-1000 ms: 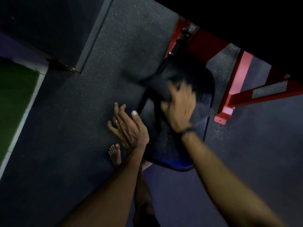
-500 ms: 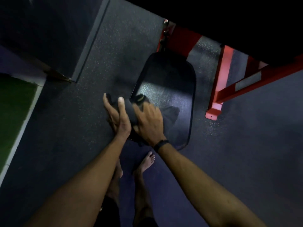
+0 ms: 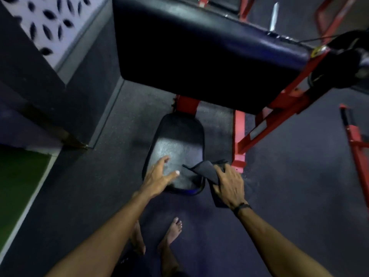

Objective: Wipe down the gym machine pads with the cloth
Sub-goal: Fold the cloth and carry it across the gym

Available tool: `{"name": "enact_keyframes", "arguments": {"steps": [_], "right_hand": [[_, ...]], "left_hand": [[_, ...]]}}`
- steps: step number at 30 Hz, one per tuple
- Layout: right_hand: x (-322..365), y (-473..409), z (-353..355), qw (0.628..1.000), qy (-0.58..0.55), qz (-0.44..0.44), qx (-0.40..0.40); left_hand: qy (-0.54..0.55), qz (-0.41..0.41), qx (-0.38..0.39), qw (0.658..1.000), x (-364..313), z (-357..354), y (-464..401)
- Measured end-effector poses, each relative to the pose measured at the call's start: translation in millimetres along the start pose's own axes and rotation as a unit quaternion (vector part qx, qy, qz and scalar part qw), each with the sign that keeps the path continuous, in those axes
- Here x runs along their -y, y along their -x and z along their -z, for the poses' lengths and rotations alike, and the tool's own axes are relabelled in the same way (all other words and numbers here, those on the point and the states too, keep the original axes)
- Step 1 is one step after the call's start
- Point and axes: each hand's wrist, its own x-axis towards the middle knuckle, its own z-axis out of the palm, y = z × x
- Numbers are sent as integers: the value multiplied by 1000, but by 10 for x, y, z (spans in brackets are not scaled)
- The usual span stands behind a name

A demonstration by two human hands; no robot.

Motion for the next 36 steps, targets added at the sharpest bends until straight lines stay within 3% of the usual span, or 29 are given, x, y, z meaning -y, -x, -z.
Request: {"name": "enact_keyframes", "arguments": {"steps": [6,11,16,21,25,30,34,36], "right_hand": [[103,97,744,987,-27,10,-155],[-12,256,1130,969,-11,-22,-248],[-146,491,1546,953,-48,-94,-283],[-459,837,2000,929,-126,-133,-322],[-766,1105,2377,894,-109,-167,-400],[-1029,1440,2921,944,-6,-184,-275],[-1112,1554,3205,967,68,-183,-161],[-1144,1679,3260,965,76,-188,-164]], "left_hand": [[88,-85,83,989,-1062,-271,22],[-6,-139,215,967,-1949,-393,39],[-65,-276,196,939,-2569,-681,188],[-100,-424,199,878,-3151,-989,530],[-158,-482,229,831,-3410,-1141,671],[-235,-542,270,760,-3665,-1369,946],[-234,-563,289,738,-3725,-1530,970],[-233,-564,300,733,-3748,-1614,1029]]}}
